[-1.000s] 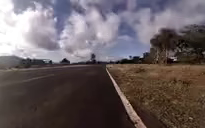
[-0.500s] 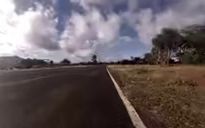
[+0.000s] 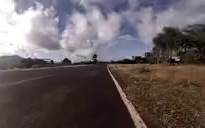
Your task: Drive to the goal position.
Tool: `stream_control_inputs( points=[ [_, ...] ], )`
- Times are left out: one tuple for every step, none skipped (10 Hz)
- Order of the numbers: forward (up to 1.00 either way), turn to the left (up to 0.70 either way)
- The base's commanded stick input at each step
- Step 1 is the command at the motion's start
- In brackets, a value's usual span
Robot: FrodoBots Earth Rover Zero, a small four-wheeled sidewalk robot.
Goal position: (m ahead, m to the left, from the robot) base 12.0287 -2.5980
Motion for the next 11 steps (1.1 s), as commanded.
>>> stream_control_inputs(
  points=[
    [0.5, 0.0],
    [0.5, 0.0],
    [0.5, 0.0],
    [0.5, 0.0],
    [0.5, 0.0],
    [0.5, 0.0],
    [0.5, 0.0],
    [0.5, 0.0],
    [0.5, 0.0],
    [0.5, 0.0],
    [0.5, 0.0]
  ],
)
